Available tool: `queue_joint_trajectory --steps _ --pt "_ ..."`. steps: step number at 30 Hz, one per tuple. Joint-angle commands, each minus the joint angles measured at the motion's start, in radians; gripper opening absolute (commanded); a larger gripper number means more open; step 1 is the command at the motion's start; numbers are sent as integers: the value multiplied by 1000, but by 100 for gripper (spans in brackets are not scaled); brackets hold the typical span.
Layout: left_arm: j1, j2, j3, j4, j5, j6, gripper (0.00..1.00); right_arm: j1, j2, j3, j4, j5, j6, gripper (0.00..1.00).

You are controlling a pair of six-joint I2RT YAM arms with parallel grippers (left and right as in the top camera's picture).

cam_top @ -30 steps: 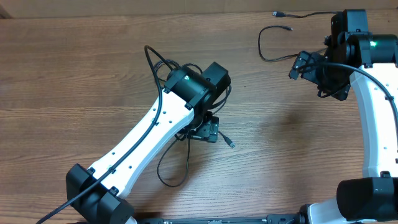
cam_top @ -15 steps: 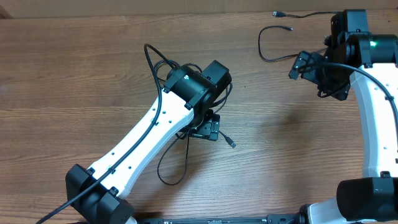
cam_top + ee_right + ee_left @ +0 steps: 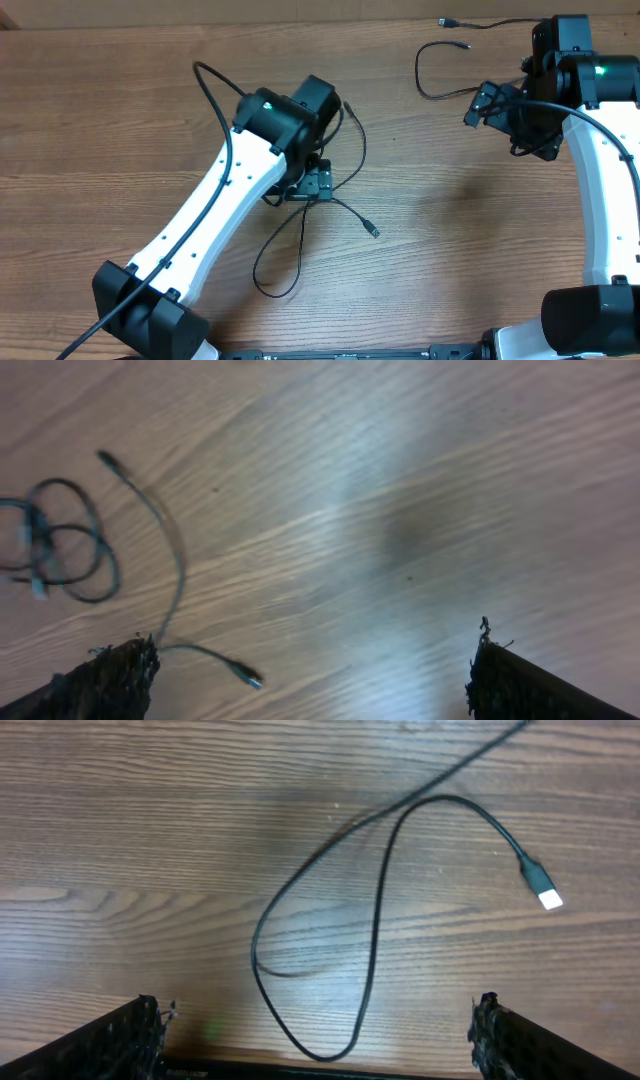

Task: Untangle cables

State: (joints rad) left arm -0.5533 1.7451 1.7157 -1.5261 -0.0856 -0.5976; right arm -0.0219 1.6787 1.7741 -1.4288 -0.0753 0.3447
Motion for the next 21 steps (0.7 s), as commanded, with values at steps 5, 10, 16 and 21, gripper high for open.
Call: queue_joint_trajectory --steps 5,10,16,21 --pt "53 2 22 -16 4 23 99 -2 -16 0 18 -192 8 100" --pt "100 2 21 -12 4 22 100 11 -16 -2 14 -423 10 100" --pt "156 2 21 -2 8 21 99 137 -4 -2 34 -287 0 100" --pt "163 2 21 9 -43 22 99 264 55 -14 62 -183 32 100"
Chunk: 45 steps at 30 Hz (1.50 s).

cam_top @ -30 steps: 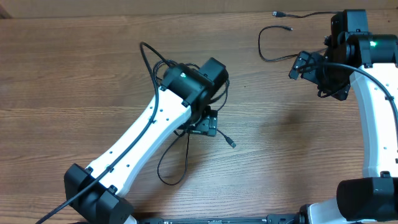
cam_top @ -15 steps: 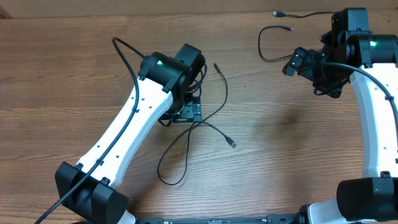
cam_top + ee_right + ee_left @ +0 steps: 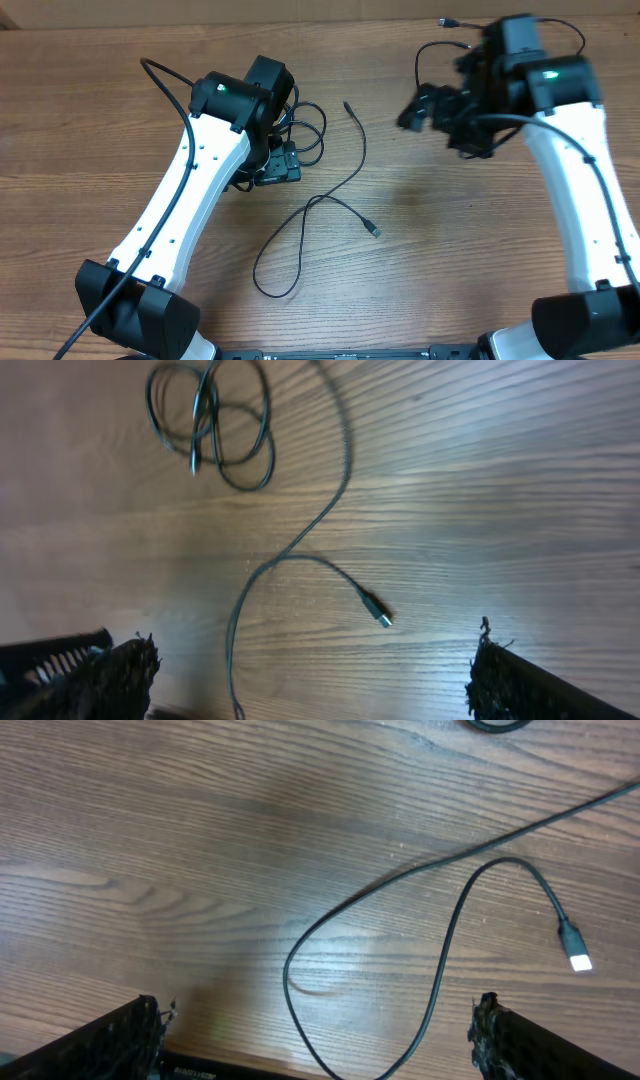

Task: Untangle cables
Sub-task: 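Retract the left gripper left and move right gripper to center cable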

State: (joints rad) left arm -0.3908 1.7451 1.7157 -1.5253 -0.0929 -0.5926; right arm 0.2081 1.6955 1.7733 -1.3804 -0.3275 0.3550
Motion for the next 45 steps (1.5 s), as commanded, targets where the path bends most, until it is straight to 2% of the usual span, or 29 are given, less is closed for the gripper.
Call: queue_joint_trajectory --steps 1,13,18,22,25,28,30,37,45 --pt "5 2 21 13 -51 17 100 61 59 -21 40 91 24 100" --pt "132 2 20 0 -52 17 100 114 175 -66 174 84 30 100" --pt "155 2 16 5 -46 17 100 122 198 -144 251 79 122 99" --pt "155 2 -2 29 -47 17 100 132 235 -159 268 79 196 91" --pt "155 2 -24 41 -49 17 100 149 260 -173 269 48 239 90" --pt "155 2 -55 51 -59 17 99 186 270 -198 269 -50 240 92" --pt "155 2 -77 66 -67 17 100 216 271 -208 259 -73 240 100" --pt "175 2 -117 101 -64 16 100 348 271 -210 220 -78 240 100" --pt "319 2 -117 116 -29 13 100 504 271 -211 259 -13 245 100"
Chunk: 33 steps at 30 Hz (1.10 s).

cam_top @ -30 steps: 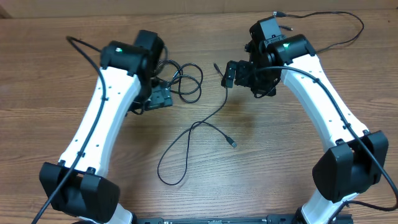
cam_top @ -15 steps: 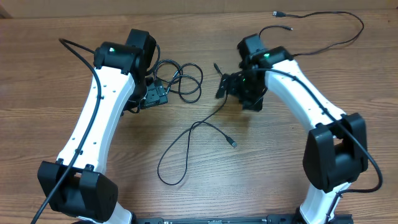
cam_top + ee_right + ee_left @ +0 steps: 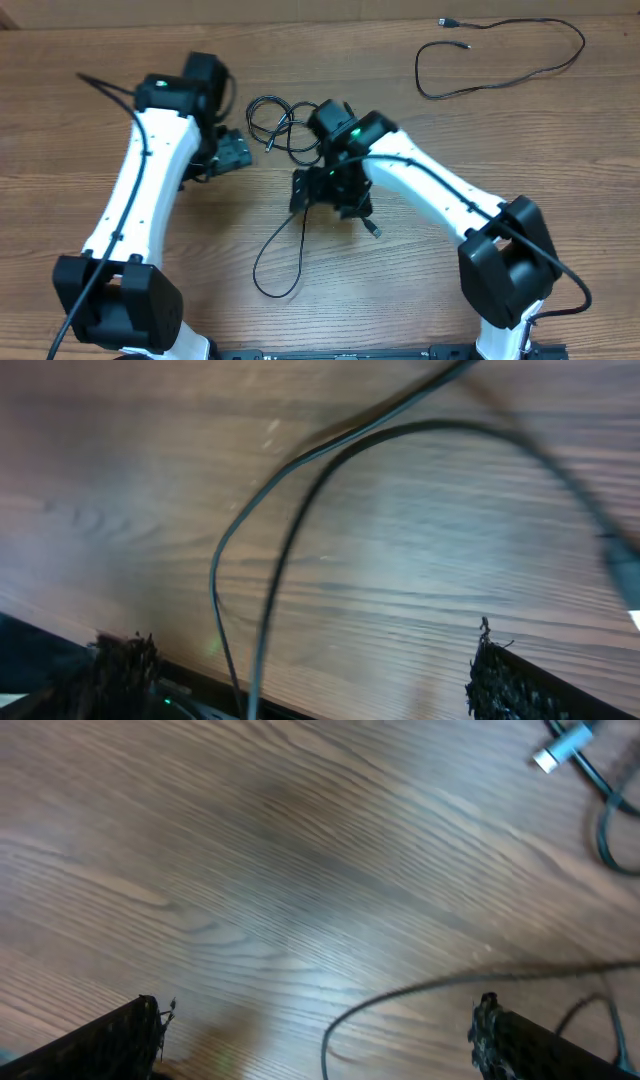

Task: Untangle cables
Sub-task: 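Retract the left gripper left and move right gripper to center cable, then grasp the black cable strand at center with the right gripper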

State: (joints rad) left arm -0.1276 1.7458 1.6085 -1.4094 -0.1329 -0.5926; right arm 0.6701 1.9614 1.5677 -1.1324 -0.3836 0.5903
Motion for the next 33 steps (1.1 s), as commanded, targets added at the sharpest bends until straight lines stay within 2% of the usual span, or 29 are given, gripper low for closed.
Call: queue_joint_trajectory --steps 1,5,8,14,22,26,28,33 --pt "76 1 -10 0 11 13 100 55 5 -5 14 51 13 100" --pt "137 1 -10 -3 11 19 100 90 5 -5 26 53 16 100" --pt "162 1 -11 -9 11 29 100 110 11 -5 26 54 16 91" --pt "166 1 -19 -7 11 37 100 149 45 -9 36 55 16 86" --pt "166 1 -20 -5 10 40 100 159 65 -9 35 69 16 53" --pt "166 1 -20 -5 10 48 100 148 65 -9 17 69 16 15" --pt "166 1 -21 -4 10 55 100 135 65 -9 -1 69 23 6" --pt "166 1 -29 2 11 55 100 77 62 -5 -68 74 79 4"
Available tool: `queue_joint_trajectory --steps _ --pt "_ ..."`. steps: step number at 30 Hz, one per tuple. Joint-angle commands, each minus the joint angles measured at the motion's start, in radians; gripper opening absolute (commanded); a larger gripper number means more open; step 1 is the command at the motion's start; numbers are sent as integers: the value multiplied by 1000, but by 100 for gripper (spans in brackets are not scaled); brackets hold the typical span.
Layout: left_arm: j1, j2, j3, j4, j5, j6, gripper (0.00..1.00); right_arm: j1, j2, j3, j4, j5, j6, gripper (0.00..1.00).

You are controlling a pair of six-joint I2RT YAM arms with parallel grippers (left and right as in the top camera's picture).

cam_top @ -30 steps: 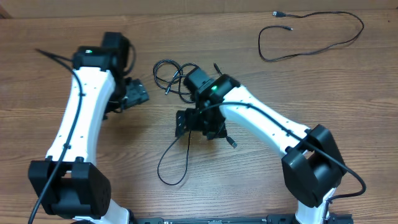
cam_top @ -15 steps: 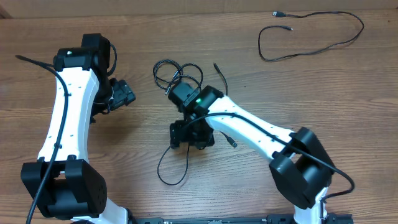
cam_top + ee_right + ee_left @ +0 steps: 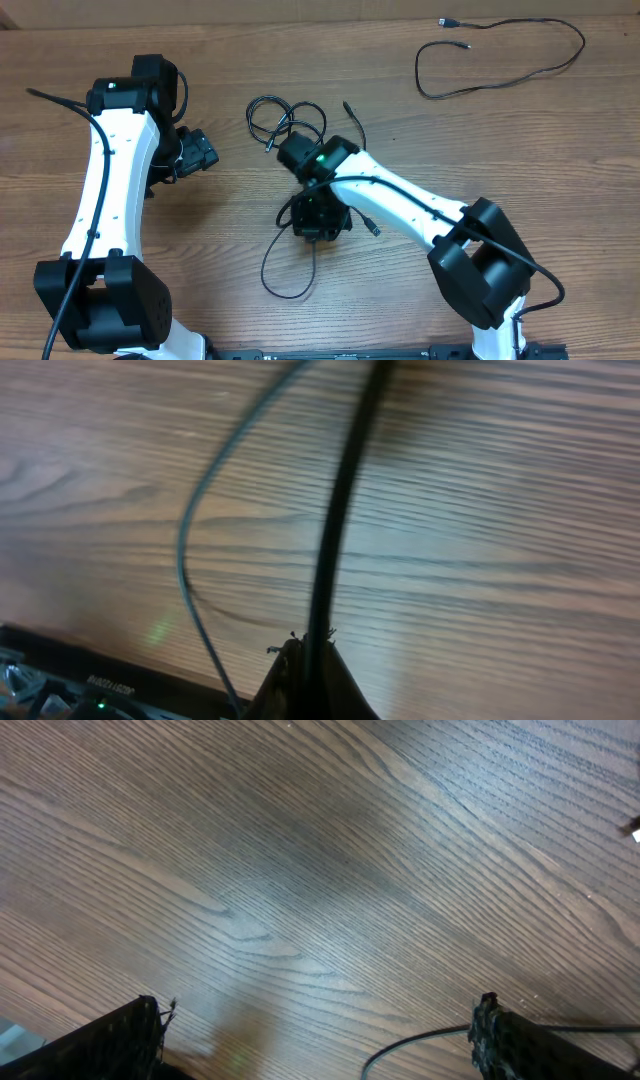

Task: Untangle cables

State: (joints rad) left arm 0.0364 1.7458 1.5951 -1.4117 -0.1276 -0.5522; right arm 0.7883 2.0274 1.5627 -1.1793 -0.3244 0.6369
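Observation:
A black cable lies in the middle of the table, with tangled coils [image 3: 286, 120] at the back and a long loop [image 3: 288, 272] trailing toward the front. Its plug [image 3: 373, 227] rests right of the loop. My right gripper [image 3: 318, 218] is down on the stretch between coils and loop. In the right wrist view the fingers [image 3: 300, 678] are shut on the black cable [image 3: 348, 500], which runs straight up from them. My left gripper [image 3: 196, 152] stands open to the left of the coils, over bare wood [image 3: 300, 880]. Only a short arc of cable [image 3: 420, 1040] shows by its right finger.
A second black cable [image 3: 500, 62] lies by itself at the back right, both its plugs near the far edge. The wooden table [image 3: 520, 200] runs under everything. My right arm [image 3: 410, 205] stretches across the centre from the front right.
My right gripper, which stood open over the cable below the coils, has shut on it. The left gripper has moved further left, away from the coils. The front loop has shifted slightly.
At first my left gripper hung open over the tangle and my right gripper was at the back right beside the second cable. The left then stood further left, the right open over the centre. The right was then low over the cable, and now grips it.

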Motion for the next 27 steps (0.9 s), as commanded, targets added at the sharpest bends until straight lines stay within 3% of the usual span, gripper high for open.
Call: queue_joint_trajectory --steps 1,17,27 --pt "2 1 -18 5 5 14 100 -57 -7 4 -48 27 33 4" --pt "2 1 -23 14 6 14 100 -351 -226 154 -431 502 -8 4" --pt "2 1 -23 15 6 14 100 -702 -323 224 -495 527 -18 4"
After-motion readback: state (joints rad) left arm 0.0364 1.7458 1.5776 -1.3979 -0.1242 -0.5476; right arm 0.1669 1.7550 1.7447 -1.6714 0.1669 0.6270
